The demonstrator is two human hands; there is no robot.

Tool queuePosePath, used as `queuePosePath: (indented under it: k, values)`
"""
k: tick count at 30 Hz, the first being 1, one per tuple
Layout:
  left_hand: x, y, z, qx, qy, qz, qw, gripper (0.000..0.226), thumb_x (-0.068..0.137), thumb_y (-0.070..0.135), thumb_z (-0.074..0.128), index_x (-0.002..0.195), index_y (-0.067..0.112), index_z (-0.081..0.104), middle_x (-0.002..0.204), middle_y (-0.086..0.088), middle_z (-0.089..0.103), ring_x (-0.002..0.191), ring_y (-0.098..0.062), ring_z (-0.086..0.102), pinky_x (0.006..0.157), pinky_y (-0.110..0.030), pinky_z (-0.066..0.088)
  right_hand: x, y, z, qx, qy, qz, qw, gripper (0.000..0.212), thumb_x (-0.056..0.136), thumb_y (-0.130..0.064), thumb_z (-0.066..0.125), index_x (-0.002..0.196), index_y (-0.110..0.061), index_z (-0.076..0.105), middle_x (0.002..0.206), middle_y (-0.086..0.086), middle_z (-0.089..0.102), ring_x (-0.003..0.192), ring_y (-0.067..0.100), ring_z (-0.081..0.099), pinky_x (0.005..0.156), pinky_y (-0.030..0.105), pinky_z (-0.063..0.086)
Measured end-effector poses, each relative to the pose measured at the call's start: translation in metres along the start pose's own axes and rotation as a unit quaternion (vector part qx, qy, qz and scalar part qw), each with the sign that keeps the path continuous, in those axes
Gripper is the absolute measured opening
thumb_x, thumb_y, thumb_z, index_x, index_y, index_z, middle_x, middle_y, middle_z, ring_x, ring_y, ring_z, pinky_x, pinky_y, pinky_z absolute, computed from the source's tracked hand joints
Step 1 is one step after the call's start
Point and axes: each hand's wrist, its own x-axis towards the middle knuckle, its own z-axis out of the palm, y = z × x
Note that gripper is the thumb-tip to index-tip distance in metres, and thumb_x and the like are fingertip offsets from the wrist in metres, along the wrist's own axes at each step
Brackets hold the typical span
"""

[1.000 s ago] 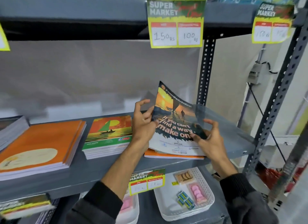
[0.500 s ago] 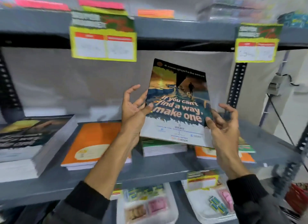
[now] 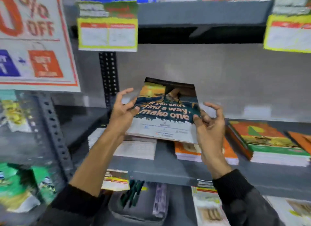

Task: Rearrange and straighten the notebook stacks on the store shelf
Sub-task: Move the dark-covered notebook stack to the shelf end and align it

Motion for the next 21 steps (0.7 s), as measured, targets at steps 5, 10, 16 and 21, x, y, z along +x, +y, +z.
queuePosePath:
  k: [5, 10, 16, 21]
  values:
    - [0.015, -0.009, -0.072, 0.102, -0.019, -0.052, 0.993, 0.057, 0.092, -0.019, 0.049, 0.121, 0.031, 0.049, 0.096, 0.001, 0.078, 0.084, 0.001, 0.071, 0.072, -0.011, 0.053, -0.017, 0.019, 0.065, -0.033, -0.027, 0.033, 0.999, 0.045, 0.094, 0.008, 0.057, 0.121, -0.028, 0.049, 0.092, 0.001, 0.081, 0.089, 0.016, 0.074, 0.074, 0.028, 0.051]
    - [0.019, -0.03, -0.101, 0.231, -0.053, -0.124, 0.964, 0.063, 0.091, -0.018, 0.048, 0.135, 0.026, 0.038, 0.102, -0.008, 0.076, 0.083, -0.006, 0.068, 0.072, -0.017, 0.05, -0.029, 0.033, 0.097, -0.106, -0.089, 0.108, 0.984, 0.045, 0.093, 0.007, 0.054, 0.123, -0.025, 0.048, 0.103, -0.006, 0.073, 0.091, -0.002, 0.067, 0.067, 0.009, 0.046]
    - [0.028, -0.039, -0.106, 0.458, -0.094, -0.108, 0.877, 0.05, 0.092, 0.008, 0.051, 0.134, 0.032, 0.037, 0.124, -0.014, 0.065, 0.117, -0.032, 0.057, 0.105, -0.046, 0.044, -0.029, 0.043, 0.102, -0.234, -0.166, 0.142, 0.947, 0.032, 0.099, -0.024, 0.056, 0.13, -0.032, 0.049, 0.119, -0.005, 0.063, 0.131, 0.02, 0.042, 0.105, 0.039, 0.038]
    - [0.026, -0.028, -0.081, 0.607, -0.063, -0.029, 0.792, 0.047, 0.097, 0.016, 0.044, 0.143, 0.022, 0.037, 0.125, -0.023, 0.059, 0.12, -0.041, 0.049, 0.102, -0.049, 0.04, -0.019, 0.031, 0.089, -0.251, -0.223, 0.076, 0.939, 0.04, 0.103, -0.047, 0.048, 0.142, -0.038, 0.041, 0.139, -0.013, 0.053, 0.141, 0.022, 0.041, 0.11, 0.038, 0.036]
